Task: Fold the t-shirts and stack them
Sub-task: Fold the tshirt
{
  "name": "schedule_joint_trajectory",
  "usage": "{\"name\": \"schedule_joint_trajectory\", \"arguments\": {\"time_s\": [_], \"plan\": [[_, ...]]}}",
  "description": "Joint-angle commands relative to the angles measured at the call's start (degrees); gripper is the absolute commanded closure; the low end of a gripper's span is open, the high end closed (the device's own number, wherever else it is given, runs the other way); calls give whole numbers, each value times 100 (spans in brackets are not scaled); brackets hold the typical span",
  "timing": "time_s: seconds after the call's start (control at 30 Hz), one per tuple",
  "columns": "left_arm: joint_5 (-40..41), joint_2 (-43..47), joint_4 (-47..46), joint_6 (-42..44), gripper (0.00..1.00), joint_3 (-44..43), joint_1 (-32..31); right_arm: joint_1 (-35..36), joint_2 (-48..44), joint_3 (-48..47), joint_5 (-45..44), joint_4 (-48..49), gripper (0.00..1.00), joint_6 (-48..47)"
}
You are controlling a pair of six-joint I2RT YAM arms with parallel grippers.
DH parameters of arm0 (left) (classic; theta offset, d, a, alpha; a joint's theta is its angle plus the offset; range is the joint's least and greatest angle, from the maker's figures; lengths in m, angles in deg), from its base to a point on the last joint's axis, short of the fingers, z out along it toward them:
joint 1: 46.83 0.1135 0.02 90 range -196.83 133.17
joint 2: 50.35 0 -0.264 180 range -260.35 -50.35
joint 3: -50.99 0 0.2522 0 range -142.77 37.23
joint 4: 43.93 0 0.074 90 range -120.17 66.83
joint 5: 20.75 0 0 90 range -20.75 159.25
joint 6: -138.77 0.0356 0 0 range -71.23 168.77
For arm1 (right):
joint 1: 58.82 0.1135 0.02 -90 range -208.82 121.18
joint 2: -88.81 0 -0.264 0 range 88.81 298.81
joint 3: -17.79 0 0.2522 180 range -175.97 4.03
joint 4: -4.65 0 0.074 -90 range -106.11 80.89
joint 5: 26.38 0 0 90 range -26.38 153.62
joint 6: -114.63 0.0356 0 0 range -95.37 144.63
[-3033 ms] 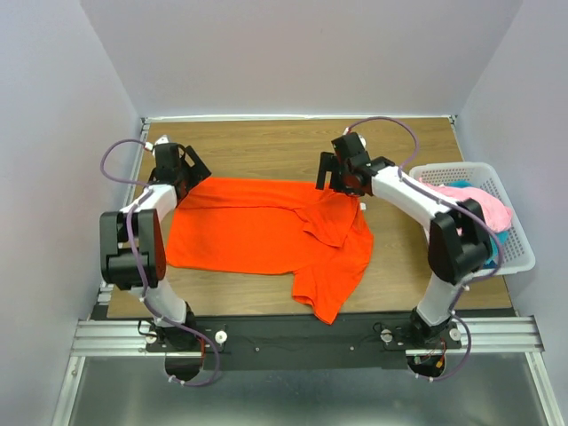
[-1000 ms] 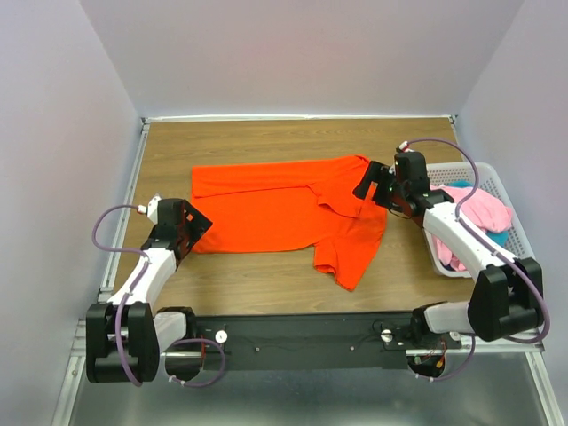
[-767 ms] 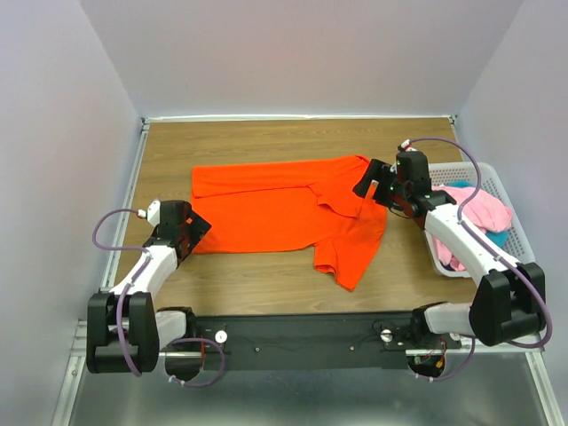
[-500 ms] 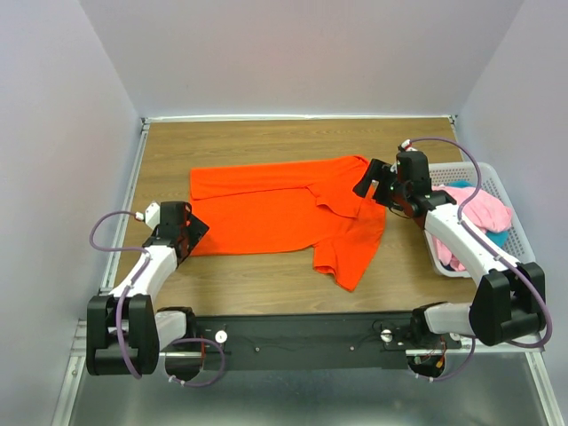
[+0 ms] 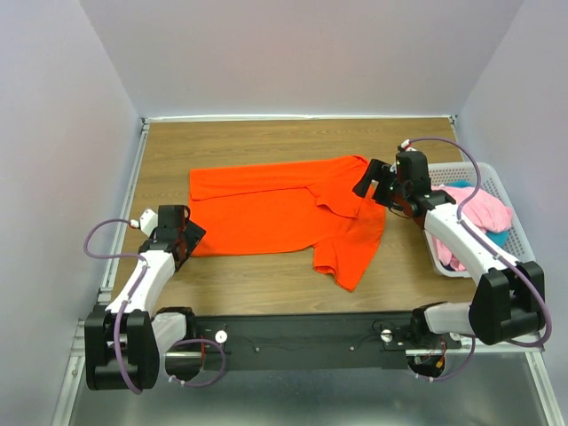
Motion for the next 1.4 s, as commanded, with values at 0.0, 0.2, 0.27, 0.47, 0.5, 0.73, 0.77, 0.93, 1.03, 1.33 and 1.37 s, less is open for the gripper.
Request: {"name": "schedule_joint_trajectory", "arguments": {"time_s": [0.0, 0.2, 0.27, 0.47, 0.5, 0.73, 0.77, 0.93, 1.03, 1.33, 1.37], "plan": [[101, 55, 238, -197, 7, -60, -12, -33, 83, 12, -20, 84, 0, 22], [109, -112, 19, -311, 19, 247, -20, -24, 109, 30, -28, 84, 0, 30], [144, -95, -43, -312, 26, 274, -12, -33, 118, 39, -20, 93, 0, 30], [460, 20, -87, -408, 39, 309, -12, -24, 145, 56, 24, 84, 0, 39], [487, -6, -122, -417, 42, 300, -3, -24, 127, 65, 24, 84, 0, 30], [610, -428, -202, -286, 77, 107, -3, -24, -31, 188, -11, 84, 0, 4], [610, -446, -219, -268, 78, 90, -12, -24, -40, 197, -11, 84, 0, -5], [681, -394, -333, -163, 95, 107, -12, -33, -110, 250, 331, 76, 0, -154], [681, -289, -534, -40, 100, 159, -3, 80, -259, 355, 507, 76, 0, -277], [92, -104, -1414, 409, 100, 388, -3, 1346, -726, 557, -547, -741, 0, -128], [40, -69, -1432, 409, 100, 388, -12, 1460, -761, 627, -521, -837, 0, -102]]}}
